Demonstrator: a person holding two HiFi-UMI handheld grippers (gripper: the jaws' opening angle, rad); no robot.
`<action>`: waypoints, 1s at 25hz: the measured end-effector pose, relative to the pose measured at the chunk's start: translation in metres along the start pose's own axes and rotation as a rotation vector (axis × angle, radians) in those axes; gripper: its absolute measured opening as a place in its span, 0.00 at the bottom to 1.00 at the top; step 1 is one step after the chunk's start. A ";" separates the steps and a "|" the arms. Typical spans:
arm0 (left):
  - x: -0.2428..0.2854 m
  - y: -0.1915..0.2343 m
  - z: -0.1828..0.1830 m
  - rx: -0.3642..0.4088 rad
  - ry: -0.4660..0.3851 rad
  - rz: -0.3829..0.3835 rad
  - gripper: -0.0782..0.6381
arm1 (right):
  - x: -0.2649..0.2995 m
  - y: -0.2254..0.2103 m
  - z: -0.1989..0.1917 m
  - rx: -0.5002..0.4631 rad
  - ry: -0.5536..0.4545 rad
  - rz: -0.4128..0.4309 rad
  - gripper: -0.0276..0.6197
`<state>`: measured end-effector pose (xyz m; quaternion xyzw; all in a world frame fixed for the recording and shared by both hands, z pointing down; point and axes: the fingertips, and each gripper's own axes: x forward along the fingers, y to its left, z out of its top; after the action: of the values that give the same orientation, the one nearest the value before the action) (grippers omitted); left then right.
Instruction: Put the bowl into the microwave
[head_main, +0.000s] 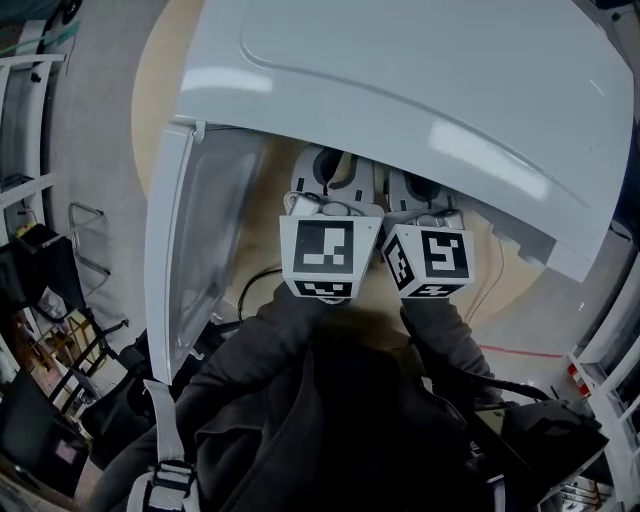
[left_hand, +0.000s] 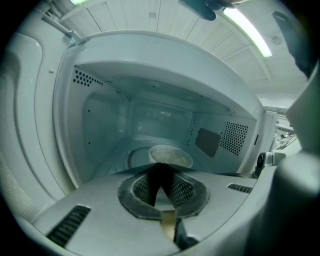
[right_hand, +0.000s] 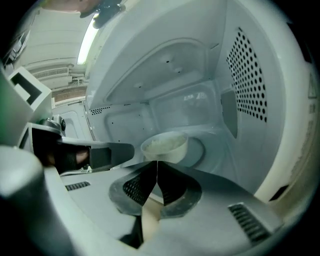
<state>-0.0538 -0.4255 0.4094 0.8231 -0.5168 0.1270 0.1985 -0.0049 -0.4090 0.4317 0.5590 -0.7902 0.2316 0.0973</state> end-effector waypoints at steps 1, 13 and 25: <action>-0.006 -0.002 -0.004 -0.001 0.005 0.002 0.12 | -0.006 0.002 -0.004 0.002 0.003 0.002 0.06; -0.112 -0.047 -0.007 -0.040 -0.068 0.075 0.12 | -0.105 0.051 -0.006 -0.039 -0.043 0.135 0.06; -0.259 -0.097 0.020 0.112 -0.238 0.020 0.12 | -0.235 0.132 0.013 -0.099 -0.189 0.158 0.06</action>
<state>-0.0788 -0.1899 0.2658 0.8370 -0.5368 0.0589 0.0884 -0.0420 -0.1831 0.2895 0.5089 -0.8478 0.1458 0.0314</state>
